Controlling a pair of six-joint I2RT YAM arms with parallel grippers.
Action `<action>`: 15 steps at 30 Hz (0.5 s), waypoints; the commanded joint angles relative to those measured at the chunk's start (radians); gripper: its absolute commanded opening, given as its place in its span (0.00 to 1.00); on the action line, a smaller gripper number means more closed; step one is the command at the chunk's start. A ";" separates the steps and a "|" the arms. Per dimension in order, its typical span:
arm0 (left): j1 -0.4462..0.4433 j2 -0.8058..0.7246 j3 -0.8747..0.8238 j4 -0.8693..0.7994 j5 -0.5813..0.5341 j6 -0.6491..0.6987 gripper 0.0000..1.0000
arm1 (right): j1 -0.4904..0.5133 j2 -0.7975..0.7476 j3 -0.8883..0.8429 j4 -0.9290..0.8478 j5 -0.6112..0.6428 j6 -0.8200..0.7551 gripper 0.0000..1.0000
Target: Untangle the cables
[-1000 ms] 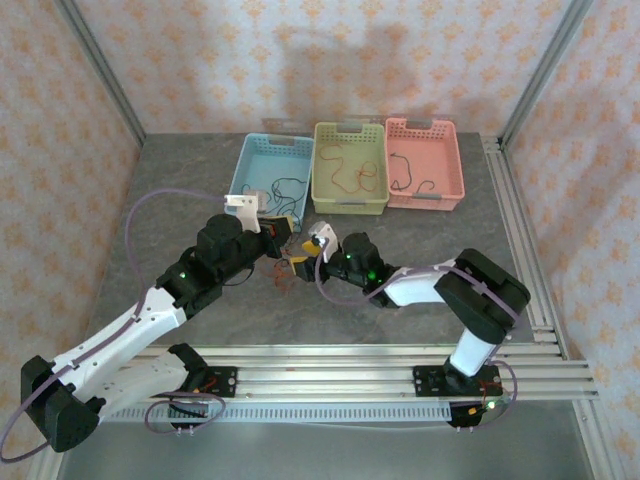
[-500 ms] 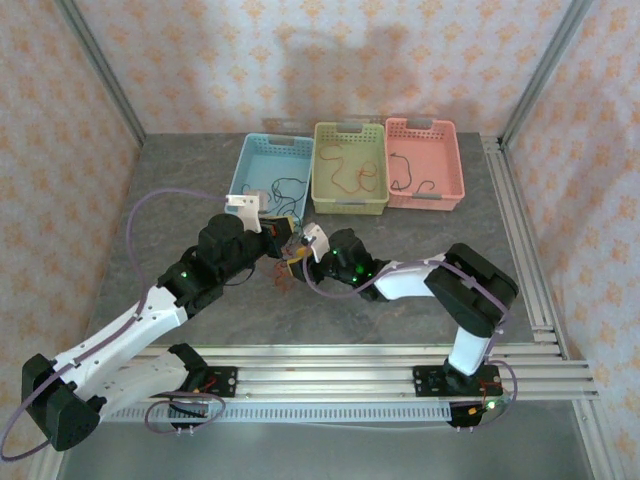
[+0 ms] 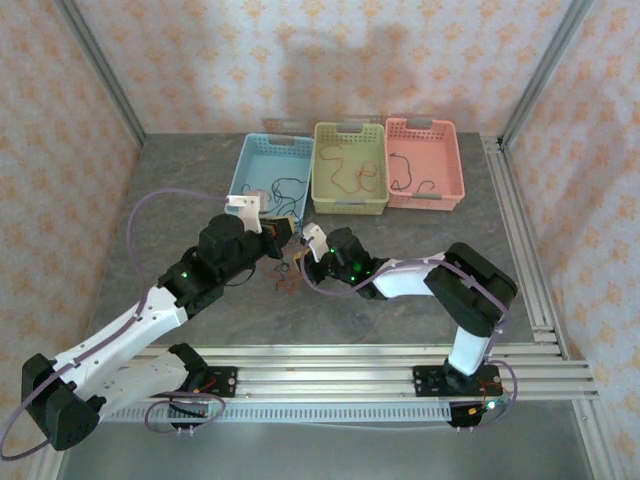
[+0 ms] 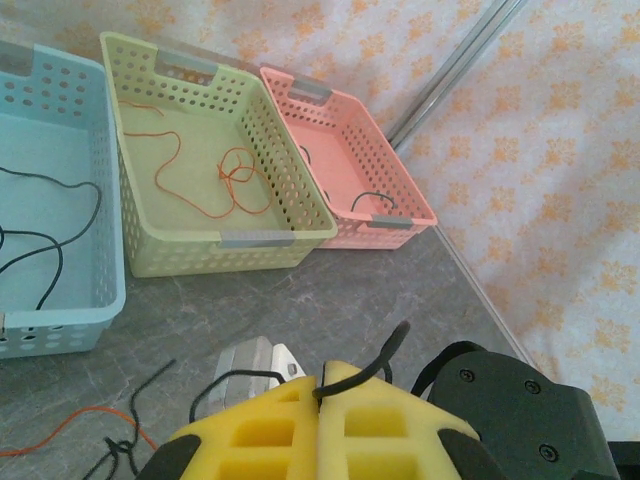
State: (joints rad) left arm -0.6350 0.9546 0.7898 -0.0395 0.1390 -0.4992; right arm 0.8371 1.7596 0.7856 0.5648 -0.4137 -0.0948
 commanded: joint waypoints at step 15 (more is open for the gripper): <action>-0.005 -0.028 -0.004 -0.018 -0.071 0.010 0.00 | -0.062 -0.146 -0.133 0.121 0.658 0.025 0.00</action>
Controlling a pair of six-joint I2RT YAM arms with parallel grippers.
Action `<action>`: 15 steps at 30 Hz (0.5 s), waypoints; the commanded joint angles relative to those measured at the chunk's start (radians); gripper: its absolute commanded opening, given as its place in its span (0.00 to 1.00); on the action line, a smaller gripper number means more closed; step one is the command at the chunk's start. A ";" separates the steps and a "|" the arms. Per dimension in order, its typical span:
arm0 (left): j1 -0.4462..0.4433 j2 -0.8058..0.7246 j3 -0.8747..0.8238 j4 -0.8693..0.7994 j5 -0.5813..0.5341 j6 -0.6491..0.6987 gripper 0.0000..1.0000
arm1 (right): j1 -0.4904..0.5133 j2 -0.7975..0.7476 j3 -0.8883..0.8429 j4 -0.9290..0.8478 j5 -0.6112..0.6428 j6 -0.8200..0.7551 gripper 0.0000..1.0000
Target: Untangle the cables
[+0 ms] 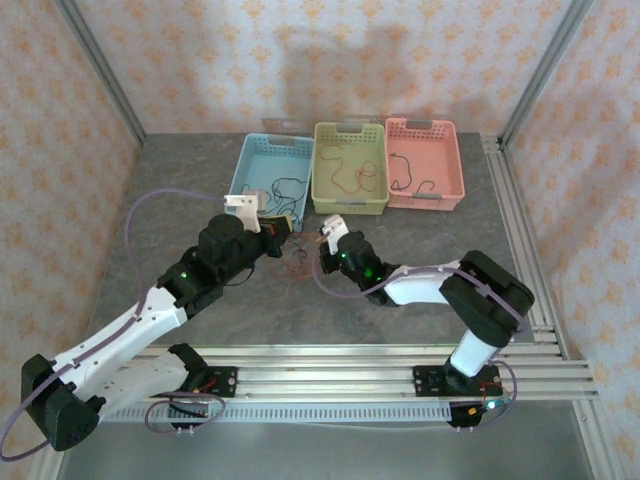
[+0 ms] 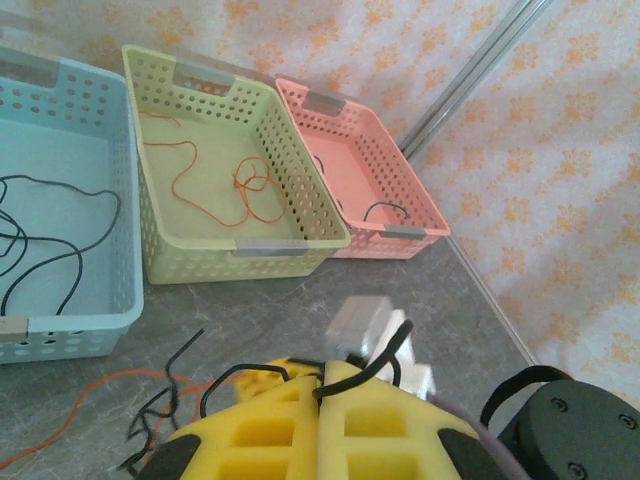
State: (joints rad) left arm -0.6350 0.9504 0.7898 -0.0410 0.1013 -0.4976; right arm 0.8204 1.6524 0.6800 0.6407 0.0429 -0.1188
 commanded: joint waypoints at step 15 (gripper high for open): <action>-0.005 -0.168 -0.007 -0.148 -0.271 0.002 0.00 | -0.141 -0.055 -0.021 -0.105 0.381 0.172 0.00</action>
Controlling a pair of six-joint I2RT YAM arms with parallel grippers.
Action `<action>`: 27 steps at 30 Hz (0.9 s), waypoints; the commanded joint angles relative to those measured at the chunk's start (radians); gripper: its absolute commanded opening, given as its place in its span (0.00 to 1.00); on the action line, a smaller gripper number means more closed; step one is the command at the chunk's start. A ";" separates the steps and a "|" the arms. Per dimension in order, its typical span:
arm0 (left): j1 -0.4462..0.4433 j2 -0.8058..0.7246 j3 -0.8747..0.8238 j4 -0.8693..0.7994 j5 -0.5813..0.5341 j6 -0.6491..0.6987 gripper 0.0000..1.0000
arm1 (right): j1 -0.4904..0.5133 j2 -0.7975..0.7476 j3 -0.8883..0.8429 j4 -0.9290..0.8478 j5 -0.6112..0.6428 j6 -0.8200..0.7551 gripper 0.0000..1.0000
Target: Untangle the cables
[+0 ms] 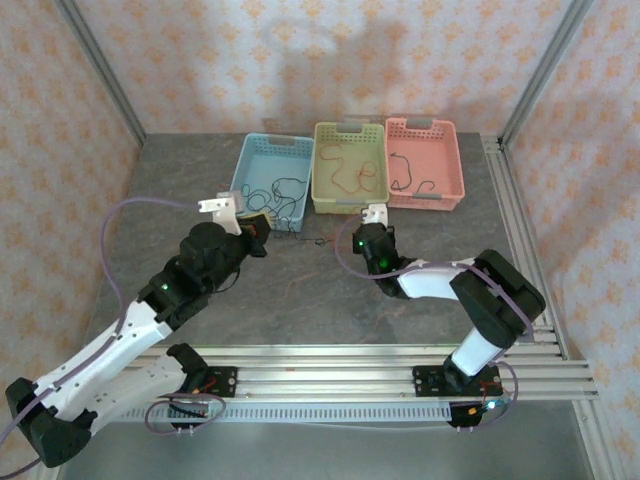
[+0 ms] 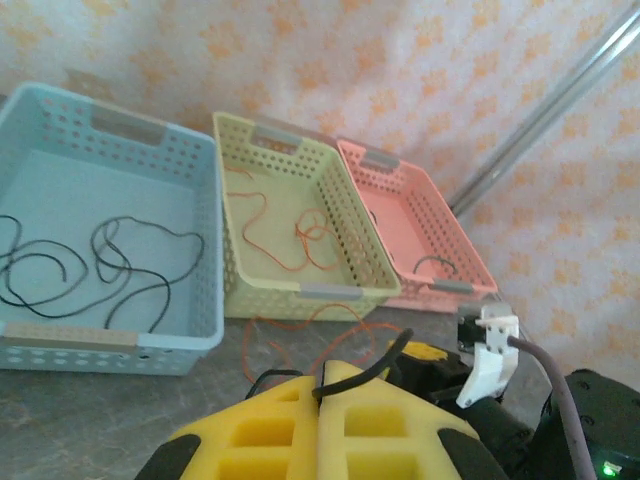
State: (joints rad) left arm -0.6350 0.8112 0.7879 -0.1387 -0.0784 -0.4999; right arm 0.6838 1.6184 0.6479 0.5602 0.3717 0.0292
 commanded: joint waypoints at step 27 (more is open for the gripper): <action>-0.002 -0.239 0.567 -0.519 -0.504 0.139 0.00 | -0.007 -0.015 0.019 -0.045 0.062 0.030 0.00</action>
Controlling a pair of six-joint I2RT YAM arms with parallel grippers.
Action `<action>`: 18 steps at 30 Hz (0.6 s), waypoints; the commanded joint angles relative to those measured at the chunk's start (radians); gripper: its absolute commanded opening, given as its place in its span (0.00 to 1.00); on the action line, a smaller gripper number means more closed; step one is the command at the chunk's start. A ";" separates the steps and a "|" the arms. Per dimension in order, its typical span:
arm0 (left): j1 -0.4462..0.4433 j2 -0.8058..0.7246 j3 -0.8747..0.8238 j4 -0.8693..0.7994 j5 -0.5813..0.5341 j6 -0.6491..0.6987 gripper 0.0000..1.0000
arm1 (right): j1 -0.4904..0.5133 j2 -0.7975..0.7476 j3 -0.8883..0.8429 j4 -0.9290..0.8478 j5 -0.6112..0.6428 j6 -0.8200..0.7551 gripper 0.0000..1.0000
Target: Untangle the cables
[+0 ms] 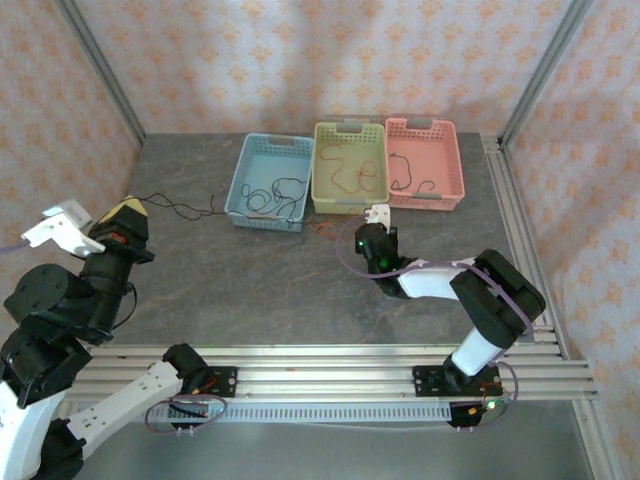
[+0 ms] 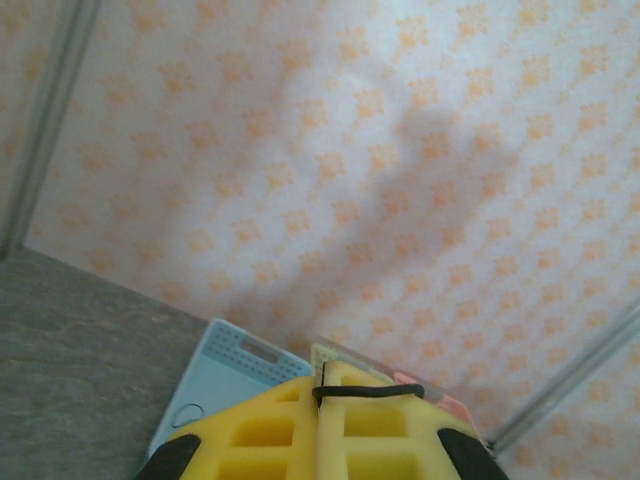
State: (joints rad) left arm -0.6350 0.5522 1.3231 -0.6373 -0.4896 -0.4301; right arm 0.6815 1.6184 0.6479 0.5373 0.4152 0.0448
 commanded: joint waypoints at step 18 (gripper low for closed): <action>0.000 0.258 0.278 -0.073 -0.142 0.125 0.00 | -0.008 -0.012 0.018 -0.022 0.007 0.020 0.00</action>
State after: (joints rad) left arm -0.6350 0.8021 1.5452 -0.6769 -0.5961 -0.3298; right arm 0.6815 1.6184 0.6479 0.5369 0.4145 0.0517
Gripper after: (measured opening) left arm 0.043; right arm 0.046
